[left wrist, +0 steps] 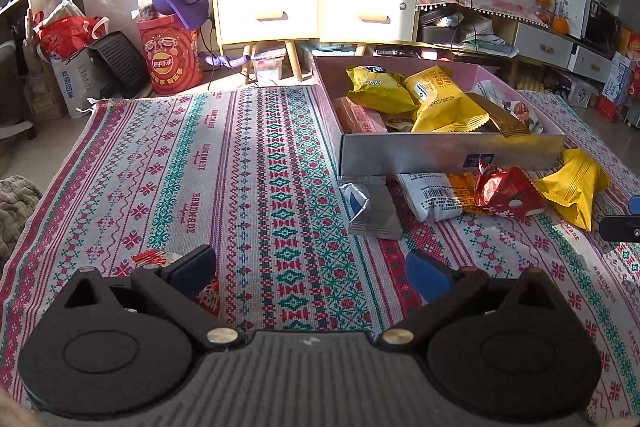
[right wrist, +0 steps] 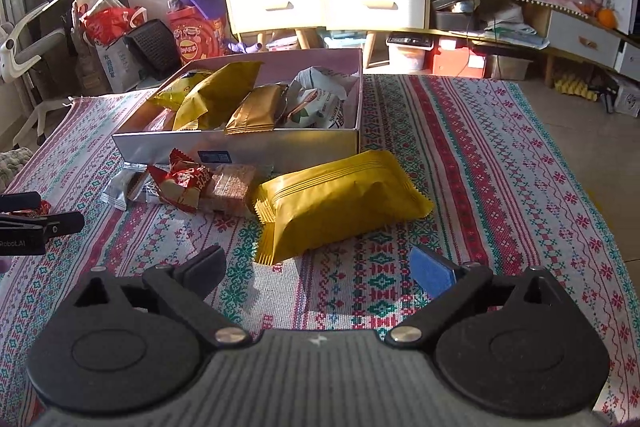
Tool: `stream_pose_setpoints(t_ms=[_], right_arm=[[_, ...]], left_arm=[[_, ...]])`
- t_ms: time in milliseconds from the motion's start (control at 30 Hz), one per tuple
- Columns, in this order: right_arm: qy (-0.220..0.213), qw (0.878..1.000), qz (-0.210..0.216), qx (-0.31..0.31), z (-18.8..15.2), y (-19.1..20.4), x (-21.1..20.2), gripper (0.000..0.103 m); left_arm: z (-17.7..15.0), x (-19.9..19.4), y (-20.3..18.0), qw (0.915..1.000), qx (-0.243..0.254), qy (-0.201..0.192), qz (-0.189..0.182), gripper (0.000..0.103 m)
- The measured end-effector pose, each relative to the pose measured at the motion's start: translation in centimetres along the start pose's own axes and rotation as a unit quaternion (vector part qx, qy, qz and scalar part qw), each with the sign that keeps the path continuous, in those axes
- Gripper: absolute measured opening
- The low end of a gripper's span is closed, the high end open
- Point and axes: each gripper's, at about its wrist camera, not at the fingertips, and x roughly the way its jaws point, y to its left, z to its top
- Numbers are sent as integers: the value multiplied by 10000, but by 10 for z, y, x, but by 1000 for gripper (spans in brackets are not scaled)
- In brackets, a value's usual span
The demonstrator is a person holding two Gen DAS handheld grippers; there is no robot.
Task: Organize snacks
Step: 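Grasp the large yellow packet with the right tool while the left grasps the silver foil packet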
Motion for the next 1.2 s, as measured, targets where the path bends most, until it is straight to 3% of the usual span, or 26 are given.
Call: stream_pose_setpoints(t_ms=[267, 333, 700, 833, 1200], right_arm=[[54, 9994, -20, 336, 12, -1, 11, 98], [56, 9988, -60, 489, 15, -3, 14, 98], [400, 9875, -351, 1482, 35, -18, 48, 98], [589, 9864, -439, 1470, 31, -18, 54, 92], [694, 9925, -484, 887, 23, -15, 40, 70]], left_arm=[[20, 21, -17, 9999, -68, 22, -83, 97], [22, 27, -22, 9999, -41, 78, -85, 86], [29, 44, -26, 9985, -358, 413, 21, 55], [31, 45, -24, 9983, -308, 495, 74, 43], [26, 33, -17, 9973, -249, 680, -78, 34]])
